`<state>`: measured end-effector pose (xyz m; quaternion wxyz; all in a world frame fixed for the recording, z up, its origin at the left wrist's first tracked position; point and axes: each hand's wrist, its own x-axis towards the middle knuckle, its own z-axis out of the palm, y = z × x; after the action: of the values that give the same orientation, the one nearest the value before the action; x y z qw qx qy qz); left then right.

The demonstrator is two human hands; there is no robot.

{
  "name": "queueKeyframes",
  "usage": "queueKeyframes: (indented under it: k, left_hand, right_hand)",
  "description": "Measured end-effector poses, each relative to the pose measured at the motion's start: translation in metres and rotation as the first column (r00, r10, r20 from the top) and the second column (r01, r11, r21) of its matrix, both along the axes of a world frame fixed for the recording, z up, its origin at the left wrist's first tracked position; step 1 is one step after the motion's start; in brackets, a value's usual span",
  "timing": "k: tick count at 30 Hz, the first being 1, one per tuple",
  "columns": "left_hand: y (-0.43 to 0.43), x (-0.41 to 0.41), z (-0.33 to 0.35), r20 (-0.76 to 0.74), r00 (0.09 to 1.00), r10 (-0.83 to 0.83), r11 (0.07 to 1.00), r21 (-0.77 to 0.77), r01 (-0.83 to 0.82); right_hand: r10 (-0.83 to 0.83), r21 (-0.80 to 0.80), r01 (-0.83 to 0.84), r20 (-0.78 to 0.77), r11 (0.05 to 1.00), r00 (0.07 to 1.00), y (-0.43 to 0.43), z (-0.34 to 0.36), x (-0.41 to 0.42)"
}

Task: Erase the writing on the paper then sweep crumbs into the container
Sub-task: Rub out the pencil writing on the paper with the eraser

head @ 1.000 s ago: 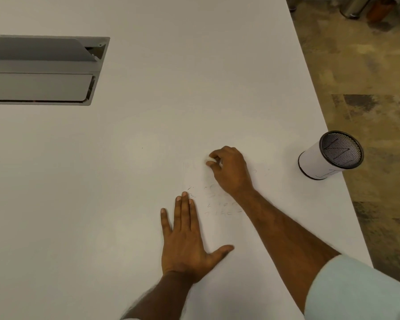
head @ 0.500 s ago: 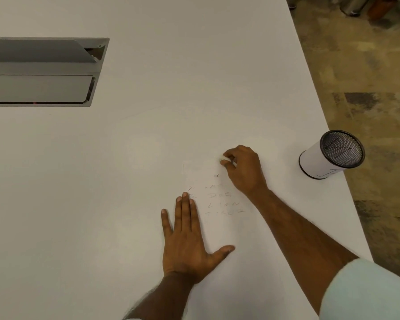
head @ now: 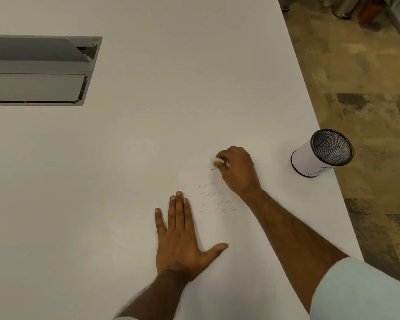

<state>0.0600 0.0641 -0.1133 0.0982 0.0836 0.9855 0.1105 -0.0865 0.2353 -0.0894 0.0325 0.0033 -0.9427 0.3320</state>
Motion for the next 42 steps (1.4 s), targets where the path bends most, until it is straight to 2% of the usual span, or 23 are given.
queueKeyframes:
  k: [2, 7, 11, 13, 16, 18, 23, 27, 29, 32, 34, 37, 42]
  left_hand:
    - [0.000, 0.000, 0.000, -0.002, 1.000, -0.001, 1.000, 0.004, 0.001]
    - [-0.001, 0.000, 0.001, 0.009, 1.000, -0.004, 1.000, 0.002, 0.004]
    - [0.000, -0.001, 0.001, 0.007, 1.000, -0.001, 1.000, -0.007, 0.001]
    - [0.000, 0.000, 0.000, 0.002, 1.000, -0.003, 1.000, -0.012, 0.003]
    - [0.000, 0.000, 0.000, -0.006, 1.000, -0.011, 1.000, -0.012, 0.011]
    - [0.000, 0.000, -0.001, -0.010, 1.000, -0.009, 1.000, -0.007, 0.009]
    - [0.000, 0.000, 0.000, 0.005, 1.000, -0.004, 1.000, -0.001, 0.004]
    - [0.000, 0.000, 0.001, 0.022, 1.000, -0.001, 1.000, -0.002, 0.001]
    - [0.001, -0.001, 0.001, 0.018, 1.000, 0.002, 1.000, 0.003, -0.002]
    - [0.000, 0.000, 0.002, 0.012, 1.000, -0.004, 1.000, 0.007, 0.004]
    - [0.000, 0.001, 0.002, 0.016, 1.000, -0.005, 1.000, 0.008, 0.005]
    - [0.000, 0.000, 0.002, 0.016, 1.000, 0.002, 1.000, 0.016, -0.002]
    - [0.000, 0.000, 0.001, 0.013, 1.000, 0.005, 1.000, 0.008, -0.005]
  right_hand:
    - [-0.022, -0.053, 0.023, 0.015, 0.998, 1.000, 0.008, 0.004, 0.012]
    - [0.046, 0.007, -0.046, -0.004, 0.999, 0.999, 0.022, -0.001, 0.050]
    - [0.010, 0.057, -0.007, -0.041, 0.998, 0.999, 0.020, -0.002, 0.021]
    - [-0.036, 0.059, 0.036, -0.002, 0.998, 0.999, 0.020, 0.000, 0.002]
    - [-0.084, 0.003, 0.084, 0.049, 0.996, 0.995, 0.024, 0.003, -0.004]
    - [-0.094, -0.033, 0.095, 0.027, 0.995, 0.995, 0.024, 0.005, 0.010]
    - [0.026, 0.014, -0.025, -0.046, 1.000, 0.999, 0.010, -0.003, 0.041]
    - [-0.019, 0.126, 0.030, -0.087, 0.992, 0.996, 0.012, -0.005, 0.004]
    - [-0.074, 0.085, 0.079, -0.052, 0.993, 0.996, 0.016, -0.005, -0.009]
    - [-0.127, -0.059, 0.127, 0.002, 0.990, 0.992, 0.020, -0.002, 0.003]
    - [-0.055, -0.088, 0.055, -0.001, 0.995, 0.998, 0.014, 0.000, 0.027]
    - [0.123, -0.045, -0.123, -0.014, 0.991, 0.992, -0.005, 0.000, 0.054]
    - [0.052, 0.042, -0.050, -0.046, 0.998, 0.998, -0.010, -0.002, 0.014]
